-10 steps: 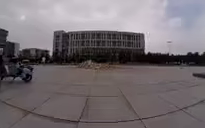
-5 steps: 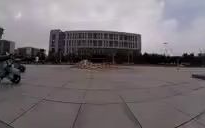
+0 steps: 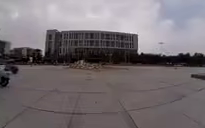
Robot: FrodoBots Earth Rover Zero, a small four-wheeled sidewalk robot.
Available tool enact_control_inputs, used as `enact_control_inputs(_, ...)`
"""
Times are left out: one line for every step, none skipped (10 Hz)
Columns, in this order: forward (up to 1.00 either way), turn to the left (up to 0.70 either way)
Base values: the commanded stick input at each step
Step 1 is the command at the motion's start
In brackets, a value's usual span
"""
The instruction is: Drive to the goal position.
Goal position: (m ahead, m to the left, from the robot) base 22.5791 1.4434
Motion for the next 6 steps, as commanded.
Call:
enact_control_inputs(0.7, -0.14)
enact_control_inputs(0.7, -0.06)
enact_control_inputs(0.7, 0.0)
enact_control_inputs(0.7, 0.0)
enact_control_inputs(0.7, 0.0)
enact_control_inputs(0.7, 0.0)
